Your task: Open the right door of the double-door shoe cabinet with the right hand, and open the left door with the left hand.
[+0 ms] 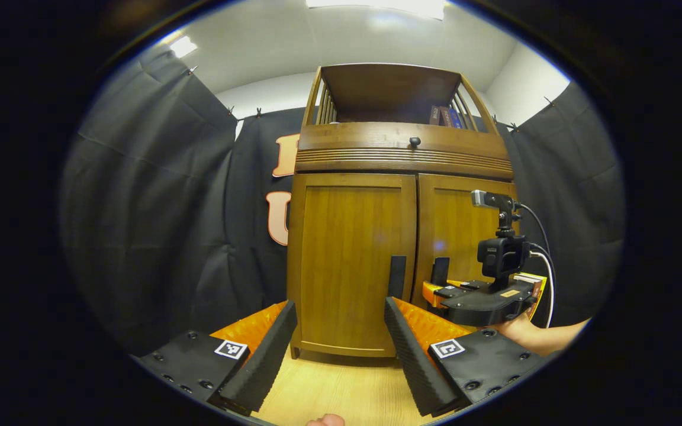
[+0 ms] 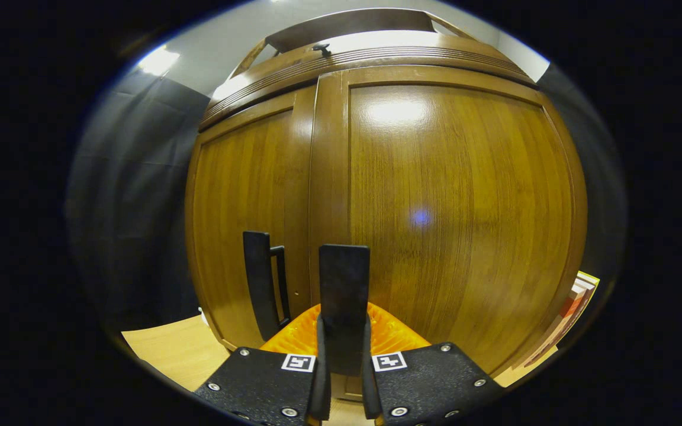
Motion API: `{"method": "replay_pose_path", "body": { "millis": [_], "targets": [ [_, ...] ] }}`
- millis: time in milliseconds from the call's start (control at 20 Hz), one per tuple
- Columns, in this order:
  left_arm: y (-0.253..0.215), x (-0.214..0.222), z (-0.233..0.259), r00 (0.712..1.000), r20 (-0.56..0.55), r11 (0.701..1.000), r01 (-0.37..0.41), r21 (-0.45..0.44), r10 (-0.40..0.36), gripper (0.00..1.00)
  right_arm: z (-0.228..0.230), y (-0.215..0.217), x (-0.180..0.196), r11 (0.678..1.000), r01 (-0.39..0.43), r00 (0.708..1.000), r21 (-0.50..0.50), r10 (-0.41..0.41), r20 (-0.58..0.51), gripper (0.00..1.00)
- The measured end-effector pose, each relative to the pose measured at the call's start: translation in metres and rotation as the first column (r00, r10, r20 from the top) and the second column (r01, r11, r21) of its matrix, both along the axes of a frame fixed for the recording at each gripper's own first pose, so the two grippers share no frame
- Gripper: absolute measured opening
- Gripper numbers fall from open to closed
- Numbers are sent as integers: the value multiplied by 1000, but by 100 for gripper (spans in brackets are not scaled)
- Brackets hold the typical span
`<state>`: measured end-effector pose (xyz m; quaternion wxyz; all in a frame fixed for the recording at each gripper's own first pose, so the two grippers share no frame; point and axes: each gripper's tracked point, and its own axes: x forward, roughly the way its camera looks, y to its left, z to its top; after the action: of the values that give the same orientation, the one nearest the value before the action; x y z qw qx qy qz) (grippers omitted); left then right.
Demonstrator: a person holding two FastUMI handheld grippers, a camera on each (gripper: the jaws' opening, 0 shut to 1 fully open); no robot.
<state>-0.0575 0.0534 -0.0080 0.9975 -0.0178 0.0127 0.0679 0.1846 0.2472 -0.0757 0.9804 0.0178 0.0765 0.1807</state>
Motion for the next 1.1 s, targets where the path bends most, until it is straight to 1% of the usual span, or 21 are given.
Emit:
{"method": "replay_pose_path", "body": {
  "millis": [50, 150, 200, 250, 300, 400, 450, 600, 650, 700, 750, 1050, 1100],
  "targets": [
    [0, -1, -1, 1000, -4, 1000, -3, 4, 3, 94, 2, 0, -8, 1000, -9, 1000, 3, 9, 15, 21],
    [-3, -5, -1, 1000, -6, 1000, -4, 10, 4, 94, 3, -6, -28, 999, -33, 999, 5, 33, 5, 21],
    [-5, -7, -1, 1000, -7, 1000, -3, 11, 3, 94, 4, -10, -36, 999, -45, 999, 17, 45, 0, 24],
    [-6, -7, -1, 1000, -8, 1000, -2, 12, 2, 94, 5, -12, -46, 998, -57, 998, 25, 57, 0, 24],
    [-7, -8, -2, 1000, -11, 1000, -3, 13, 3, 95, 7, -15, -53, 997, -64, 998, 33, 64, 1, 21],
    [-12, -8, -3, 1000, -18, 1000, 0, 13, 0, 96, 10, -23, -70, 997, -69, 998, 46, 69, 1, 21],
    [-15, -8, -4, 1000, -21, 1000, 6, 11, -6, 94, 11, -28, -78, 996, -66, 998, 52, 67, 0, 21],
    [-24, -9, -3, 1000, -21, 1000, 23, 18, -23, 94, 15, -45, -100, 996, -68, 998, 55, 68, -1, 21],
    [-26, -7, -3, 999, -20, 999, 31, 20, -30, 94, 15, -51, -106, 996, -67, 998, 58, 67, -7, 18],
    [-29, -6, -3, 999, -20, 999, 38, 23, -37, 97, 14, -59, -114, 996, -64, 998, 61, 64, -11, 21],
    [-32, -5, -4, 999, -20, 999, 44, 26, -44, 94, 15, -66, -121, 996, -59, 998, 60, 59, -11, 21],
    [-53, 3, -7, 995, -27, 996, 92, 15, -92, 94, 18, -118, -154, 1000, 7, 1000, 23, -6, -18, 21],
    [-57, 3, -7, 995, -26, 995, 101, 17, -101, 96, 19, -129, -159, 1000, 23, 1000, 21, -23, -20, 20]
  ]
}}
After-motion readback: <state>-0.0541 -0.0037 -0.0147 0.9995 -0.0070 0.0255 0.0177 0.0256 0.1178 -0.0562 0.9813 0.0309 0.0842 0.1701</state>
